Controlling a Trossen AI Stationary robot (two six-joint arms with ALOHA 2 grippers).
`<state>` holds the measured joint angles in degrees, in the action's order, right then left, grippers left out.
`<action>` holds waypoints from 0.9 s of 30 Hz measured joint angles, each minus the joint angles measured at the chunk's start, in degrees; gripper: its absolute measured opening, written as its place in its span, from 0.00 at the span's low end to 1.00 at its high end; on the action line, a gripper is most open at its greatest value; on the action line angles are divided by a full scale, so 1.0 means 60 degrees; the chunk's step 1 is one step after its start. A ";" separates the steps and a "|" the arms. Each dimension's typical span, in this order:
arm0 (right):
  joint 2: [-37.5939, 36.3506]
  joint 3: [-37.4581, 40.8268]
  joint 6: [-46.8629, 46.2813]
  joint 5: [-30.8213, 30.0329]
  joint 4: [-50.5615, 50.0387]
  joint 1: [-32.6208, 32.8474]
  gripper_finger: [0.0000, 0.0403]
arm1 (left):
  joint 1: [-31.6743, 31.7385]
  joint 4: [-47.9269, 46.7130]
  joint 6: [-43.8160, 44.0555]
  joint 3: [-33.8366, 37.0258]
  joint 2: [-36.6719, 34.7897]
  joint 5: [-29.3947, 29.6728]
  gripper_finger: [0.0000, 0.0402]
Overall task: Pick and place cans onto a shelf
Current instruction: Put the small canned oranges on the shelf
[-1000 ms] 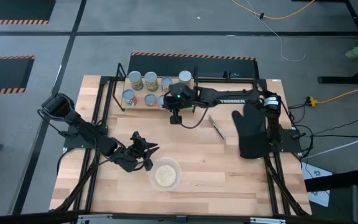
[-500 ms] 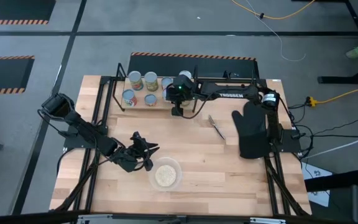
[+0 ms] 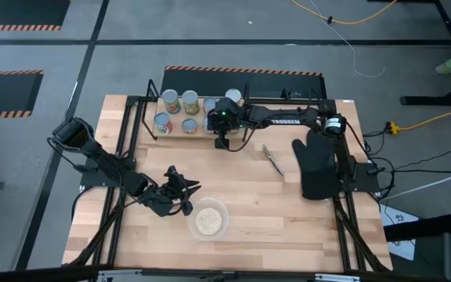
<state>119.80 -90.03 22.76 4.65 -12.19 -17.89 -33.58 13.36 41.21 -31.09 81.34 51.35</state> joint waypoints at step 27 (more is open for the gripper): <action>0.0031 0.0005 0.0000 -0.0008 0.0129 0.0000 0.13 | 0.0004 0.0037 -0.0068 0.0000 0.0004 -0.0076 0.17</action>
<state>119.98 -90.00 22.76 4.60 -11.42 -17.89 -33.56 13.58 40.80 -31.09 81.36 50.89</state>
